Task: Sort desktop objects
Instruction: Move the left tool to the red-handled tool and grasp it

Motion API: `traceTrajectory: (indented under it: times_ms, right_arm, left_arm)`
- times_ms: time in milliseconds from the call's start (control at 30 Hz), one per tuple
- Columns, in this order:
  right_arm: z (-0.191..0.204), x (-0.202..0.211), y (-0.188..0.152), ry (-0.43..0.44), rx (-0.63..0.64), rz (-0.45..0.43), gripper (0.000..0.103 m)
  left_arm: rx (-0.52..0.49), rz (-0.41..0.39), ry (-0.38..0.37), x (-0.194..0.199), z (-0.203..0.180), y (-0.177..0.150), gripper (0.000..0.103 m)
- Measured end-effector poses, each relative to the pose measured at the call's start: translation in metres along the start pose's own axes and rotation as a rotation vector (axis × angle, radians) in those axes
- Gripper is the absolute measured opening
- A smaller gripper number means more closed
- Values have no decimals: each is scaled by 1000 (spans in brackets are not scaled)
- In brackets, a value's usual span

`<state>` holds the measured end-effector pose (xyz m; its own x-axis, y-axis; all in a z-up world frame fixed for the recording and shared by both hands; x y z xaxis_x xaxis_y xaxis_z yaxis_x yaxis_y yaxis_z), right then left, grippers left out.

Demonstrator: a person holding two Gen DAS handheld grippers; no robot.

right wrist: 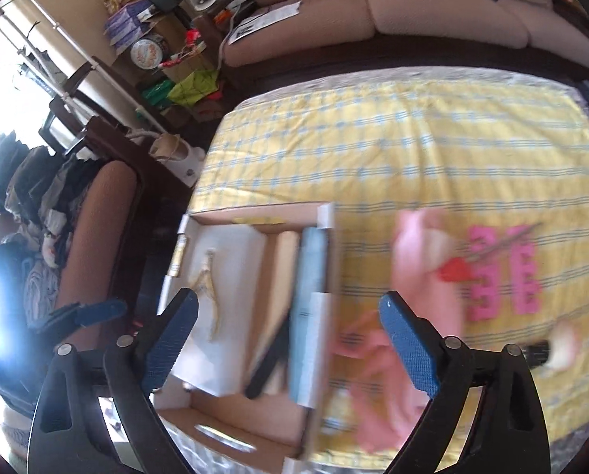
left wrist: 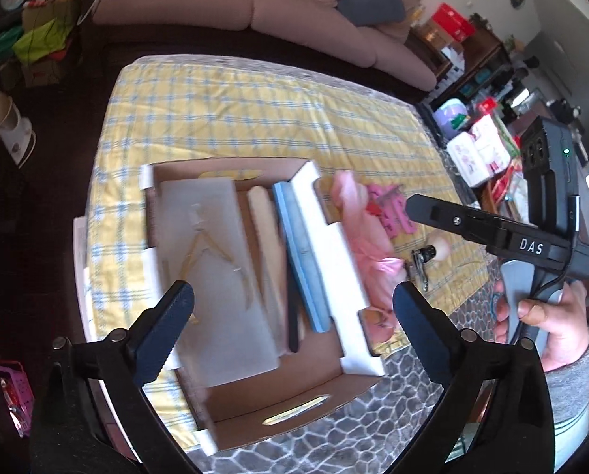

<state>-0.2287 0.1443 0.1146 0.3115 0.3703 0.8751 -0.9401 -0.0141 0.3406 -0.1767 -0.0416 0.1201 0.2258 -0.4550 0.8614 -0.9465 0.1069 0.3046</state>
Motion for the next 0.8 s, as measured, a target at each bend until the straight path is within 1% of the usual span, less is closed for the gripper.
traceTrajectory:
  times_ms: [133, 267, 400, 433, 533, 567, 600, 633, 667, 700, 733, 800]
  right_arm:
    - [-46, 37, -7, -58, -25, -28, 96]
    - [-90, 61, -12, -104, -55, -45, 96]
    - [-128, 69, -14, -111, -92, -40, 96]
    - [-136, 68, -13, -117, -96, -36, 96]
    - [-158, 63, -8, -128, -103, -30, 95]
    - [-165, 60, -6, -131, -106, -28, 92]
    - [-171, 57, -4, -128, -113, -24, 90]
    - [-178, 53, -1, -116, -124, -23, 82]
    - [-186, 49, 2, -92, -145, -21, 73]
    - [-192, 43, 5, -59, -168, -16, 67]
    - [-200, 36, 9, -20, -196, -6, 57]
    - [-209, 24, 16, -2, -219, 12, 55]
  left_arm:
    - [-81, 14, 19, -20, -47, 10, 101]
    - [-155, 41, 53, -54, -88, 24, 100]
    - [-253, 78, 120, -98, -124, 40, 92]
    - [-286, 85, 148, -110, -133, 43, 88]
    - [-359, 117, 206, -145, -152, 54, 81]
    - [-371, 129, 217, -156, -156, 57, 80]
    - [-384, 141, 231, -166, -159, 59, 76]
    - [-396, 150, 237, -174, -162, 62, 72]
    - [-407, 158, 242, -182, -164, 65, 70]
    - [-416, 166, 250, -189, -164, 68, 69]
    - [-422, 173, 257, -196, -163, 72, 69]
    - [-434, 188, 272, -208, -160, 77, 68]
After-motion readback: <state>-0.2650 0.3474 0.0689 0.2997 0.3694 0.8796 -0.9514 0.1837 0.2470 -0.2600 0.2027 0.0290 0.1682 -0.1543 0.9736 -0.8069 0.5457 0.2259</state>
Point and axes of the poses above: each gripper's, at about its wrist camera, not at the fingertips, and x roughly against the way its jaws point, z to its left, y to its top, the point moved 2 cm from there along -x, roughly the way its jaws point, and after that the axes turned 6 degrees about z, right-handed, at the moved point
